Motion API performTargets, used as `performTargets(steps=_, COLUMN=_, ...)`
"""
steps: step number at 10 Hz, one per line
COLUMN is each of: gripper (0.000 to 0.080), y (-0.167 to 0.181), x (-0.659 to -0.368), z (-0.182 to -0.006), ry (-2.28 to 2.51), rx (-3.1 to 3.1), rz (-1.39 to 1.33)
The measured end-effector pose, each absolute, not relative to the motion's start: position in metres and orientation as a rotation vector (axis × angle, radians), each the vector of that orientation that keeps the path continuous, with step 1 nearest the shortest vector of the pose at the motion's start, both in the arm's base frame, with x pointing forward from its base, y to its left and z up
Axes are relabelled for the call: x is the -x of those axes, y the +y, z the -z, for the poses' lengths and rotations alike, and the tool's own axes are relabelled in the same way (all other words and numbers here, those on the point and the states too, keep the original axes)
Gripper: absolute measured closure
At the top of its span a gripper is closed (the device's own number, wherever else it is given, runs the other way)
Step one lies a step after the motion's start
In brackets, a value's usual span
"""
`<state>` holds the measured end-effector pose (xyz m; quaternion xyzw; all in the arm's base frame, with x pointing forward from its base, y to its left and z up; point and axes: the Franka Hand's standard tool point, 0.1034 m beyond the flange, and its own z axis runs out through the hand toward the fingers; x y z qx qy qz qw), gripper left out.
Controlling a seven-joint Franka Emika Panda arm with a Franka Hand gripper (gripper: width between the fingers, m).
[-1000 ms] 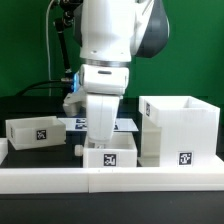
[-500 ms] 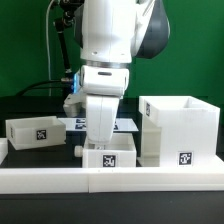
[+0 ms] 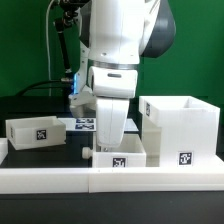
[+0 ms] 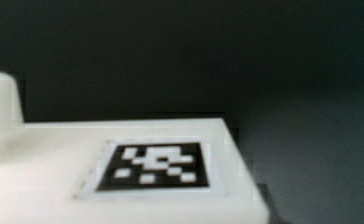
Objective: Assemble drawer
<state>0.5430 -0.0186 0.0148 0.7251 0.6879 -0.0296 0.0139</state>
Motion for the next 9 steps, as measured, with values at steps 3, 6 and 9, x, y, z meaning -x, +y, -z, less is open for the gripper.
performTargets(steps=3, gripper=0.0758, y=-0.019, x=-0.541, z=-0.013, ry=2.155, rx=-2.249, rz=0.102)
performTargets(steps=6, gripper=0.0758, y=-0.005, x=-0.541, z=-0.01, ry=2.221, rx=-2.185, rz=0.11)
performTargets(steps=9, gripper=0.0758, y=-0.004, x=-0.541, z=-0.011, ry=2.199, rx=-2.2, rz=0.112)
